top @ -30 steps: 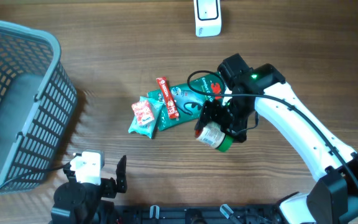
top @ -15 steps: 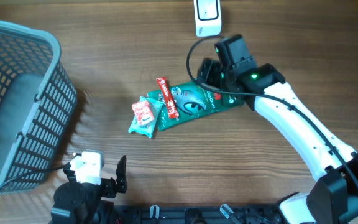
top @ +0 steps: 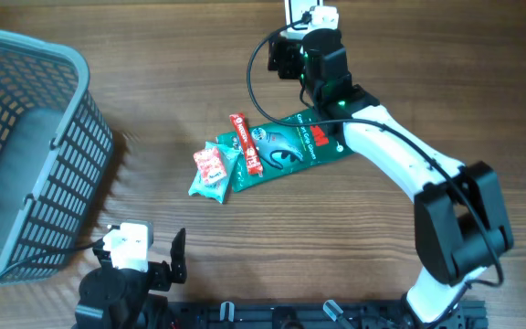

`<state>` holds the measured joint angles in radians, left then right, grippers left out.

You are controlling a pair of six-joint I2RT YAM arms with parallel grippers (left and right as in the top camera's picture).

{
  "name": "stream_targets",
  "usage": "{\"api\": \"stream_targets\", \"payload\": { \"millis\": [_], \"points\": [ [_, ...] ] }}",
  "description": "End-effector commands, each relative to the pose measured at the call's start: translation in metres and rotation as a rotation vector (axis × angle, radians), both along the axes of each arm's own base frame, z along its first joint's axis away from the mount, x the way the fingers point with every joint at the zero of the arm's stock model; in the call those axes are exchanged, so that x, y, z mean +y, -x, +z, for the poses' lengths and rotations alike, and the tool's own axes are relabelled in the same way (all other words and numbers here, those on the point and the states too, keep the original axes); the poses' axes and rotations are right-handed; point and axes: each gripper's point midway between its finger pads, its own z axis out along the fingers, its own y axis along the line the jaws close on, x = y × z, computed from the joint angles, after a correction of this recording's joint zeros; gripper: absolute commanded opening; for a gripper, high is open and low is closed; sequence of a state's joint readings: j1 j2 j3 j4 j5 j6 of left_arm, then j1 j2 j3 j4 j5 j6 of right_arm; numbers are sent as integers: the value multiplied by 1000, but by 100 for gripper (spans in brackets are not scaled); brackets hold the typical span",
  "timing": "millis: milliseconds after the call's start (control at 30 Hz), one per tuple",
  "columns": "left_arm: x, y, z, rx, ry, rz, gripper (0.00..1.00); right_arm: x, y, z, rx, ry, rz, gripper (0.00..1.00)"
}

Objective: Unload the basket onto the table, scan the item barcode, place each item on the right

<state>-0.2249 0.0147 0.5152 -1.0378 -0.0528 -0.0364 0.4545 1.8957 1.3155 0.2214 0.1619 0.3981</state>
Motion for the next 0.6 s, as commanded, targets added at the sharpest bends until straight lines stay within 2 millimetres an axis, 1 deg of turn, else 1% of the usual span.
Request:
{"api": "stream_targets", "payload": {
  "millis": [0,33,67,100,133,167,300,333,433,467,567],
  "points": [
    [-1,0,3,-13,11,-4,100,-32,-36,-8,-81,10,-91,77],
    [-1,0,3,-13,11,-4,100,-39,-47,-10,-109,-2,-109,77],
    [-1,0,3,-13,11,-4,100,-43,-59,-10,-143,-11,-111,78],
    [-1,0,3,-13,11,-4,100,-42,-67,-8,-166,-14,-101,78],
    [-1,0,3,-13,11,-4,100,-42,-75,-9,-181,-18,-94,78],
    [-1,0,3,-13,11,-4,100,-41,-89,-9,-196,-20,-101,78],
    [-1,0,3,-13,11,-4,100,-31,-125,-8,-257,39,-90,78],
    [-1,0,3,-13,11,-4,100,-32,-133,-11,-255,41,-109,77],
    [-1,0,3,-13,11,-4,100,-38,-146,-21,-242,59,-158,77],
    [-1,0,3,-13,11,-4,100,-41,-148,-24,-243,61,-168,78],
    [-1,0,3,-13,11,-4,100,-42,-149,-26,-238,62,-170,78]
  ]
}}
